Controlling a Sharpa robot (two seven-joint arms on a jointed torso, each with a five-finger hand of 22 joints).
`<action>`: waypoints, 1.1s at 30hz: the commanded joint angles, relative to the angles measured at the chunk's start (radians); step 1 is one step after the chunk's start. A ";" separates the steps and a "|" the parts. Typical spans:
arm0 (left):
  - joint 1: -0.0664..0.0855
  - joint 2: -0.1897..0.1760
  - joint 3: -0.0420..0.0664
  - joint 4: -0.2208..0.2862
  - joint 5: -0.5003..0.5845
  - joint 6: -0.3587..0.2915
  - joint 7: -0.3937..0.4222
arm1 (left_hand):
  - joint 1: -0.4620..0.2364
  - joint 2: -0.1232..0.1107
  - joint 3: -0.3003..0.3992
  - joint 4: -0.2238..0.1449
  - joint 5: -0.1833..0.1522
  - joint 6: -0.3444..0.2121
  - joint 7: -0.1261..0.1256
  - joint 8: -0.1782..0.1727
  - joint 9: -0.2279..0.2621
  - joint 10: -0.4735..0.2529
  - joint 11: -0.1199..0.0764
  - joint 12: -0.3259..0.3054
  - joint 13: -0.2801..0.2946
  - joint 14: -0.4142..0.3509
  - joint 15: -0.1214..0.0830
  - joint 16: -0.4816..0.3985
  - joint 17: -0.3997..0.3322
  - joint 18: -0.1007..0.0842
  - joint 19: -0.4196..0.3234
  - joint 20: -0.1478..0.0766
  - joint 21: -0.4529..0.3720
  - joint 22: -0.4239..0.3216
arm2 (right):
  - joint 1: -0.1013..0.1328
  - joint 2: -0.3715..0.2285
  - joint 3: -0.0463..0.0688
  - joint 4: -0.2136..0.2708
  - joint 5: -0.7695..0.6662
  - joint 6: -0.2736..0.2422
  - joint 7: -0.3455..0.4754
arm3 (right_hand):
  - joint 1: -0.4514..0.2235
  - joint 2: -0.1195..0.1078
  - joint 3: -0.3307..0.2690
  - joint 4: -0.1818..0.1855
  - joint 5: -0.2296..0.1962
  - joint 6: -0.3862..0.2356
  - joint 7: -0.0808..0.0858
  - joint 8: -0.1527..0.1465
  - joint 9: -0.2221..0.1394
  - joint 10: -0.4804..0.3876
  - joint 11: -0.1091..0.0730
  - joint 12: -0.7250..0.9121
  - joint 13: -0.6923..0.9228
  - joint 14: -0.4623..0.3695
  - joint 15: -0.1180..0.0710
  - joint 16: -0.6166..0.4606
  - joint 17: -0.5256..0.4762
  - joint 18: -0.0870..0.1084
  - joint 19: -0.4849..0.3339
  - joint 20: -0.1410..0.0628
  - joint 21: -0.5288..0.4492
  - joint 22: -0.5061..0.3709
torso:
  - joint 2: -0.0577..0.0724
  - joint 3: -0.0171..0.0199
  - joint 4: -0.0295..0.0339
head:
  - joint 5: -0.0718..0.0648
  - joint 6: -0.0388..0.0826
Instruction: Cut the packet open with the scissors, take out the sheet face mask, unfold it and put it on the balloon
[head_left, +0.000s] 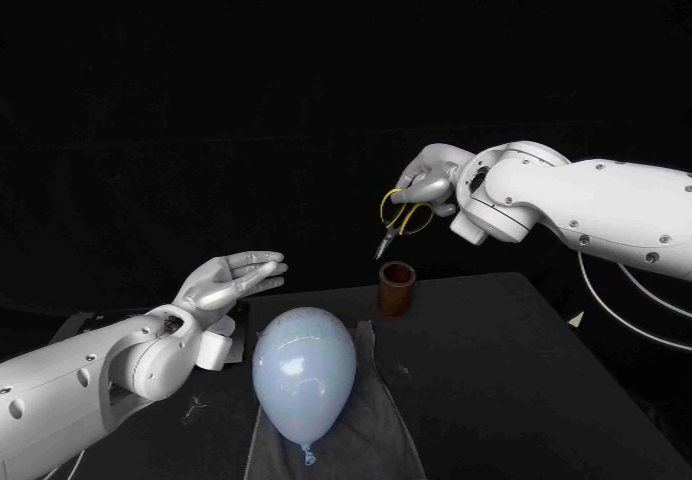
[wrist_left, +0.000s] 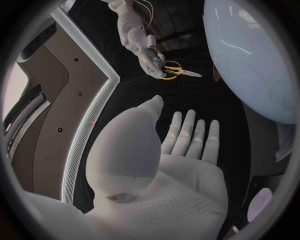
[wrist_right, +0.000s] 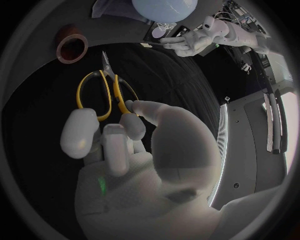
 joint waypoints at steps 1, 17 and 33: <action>0.007 0.028 0.005 -0.039 -0.028 -0.015 0.050 | 0.006 -0.001 -0.011 0.000 -0.001 -0.014 0.042 -0.010 -0.006 -0.003 -0.006 -0.015 -0.002 -0.016 -0.002 -0.017 -0.014 -0.012 -0.026 -0.001 -0.009 -0.003 | 0.003 0.019 0.003 0.005 0.093 0.043 0.036 | 0.002 0.013 0.012 -0.007 -0.002 0.001 -0.004 0.007 0.001 0.000 0.001 -0.006 0.001 0.064 -0.006 -0.005 0.095 0.012 0.000 -0.002 -0.006 -0.001 | -0.002 0.0004 -0.0007 | 0.011 0.006; 0.013 0.208 0.010 -0.204 -0.139 0.039 0.033 | 0.015 0.000 -0.119 0.034 -0.001 -0.188 0.028 -0.113 -0.097 -0.209 -0.023 -0.130 -0.013 -0.092 0.010 -0.093 -0.078 -0.021 -0.172 0.000 -0.041 -0.014 | -0.027 0.144 0.003 -0.016 0.163 0.040 0.095 | -0.001 0.016 0.011 -0.006 -0.005 0.000 -0.003 0.007 0.001 0.000 0.002 -0.006 0.001 0.064 -0.005 -0.005 0.096 0.013 -0.002 -0.002 -0.011 -0.004 | 0.002 -0.0010 -0.0009 | 0.039 0.007; 0.014 0.289 0.012 -0.250 -0.187 0.144 0.013 | 0.057 0.024 -0.247 0.078 -0.002 -0.120 0.035 -0.089 -0.071 -0.080 -0.014 -0.129 -0.005 0.127 -0.019 -0.043 -0.027 0.046 -0.076 -0.002 -0.022 -0.004 | -0.044 0.206 0.003 -0.050 0.164 0.028 0.117 | -0.002 0.018 0.012 -0.006 -0.005 -0.001 -0.003 0.008 0.001 0.000 0.002 -0.007 0.000 0.064 -0.005 -0.005 0.095 0.013 -0.003 -0.002 -0.011 -0.005 | 0.001 0.0002 -0.0015 | 0.057 0.004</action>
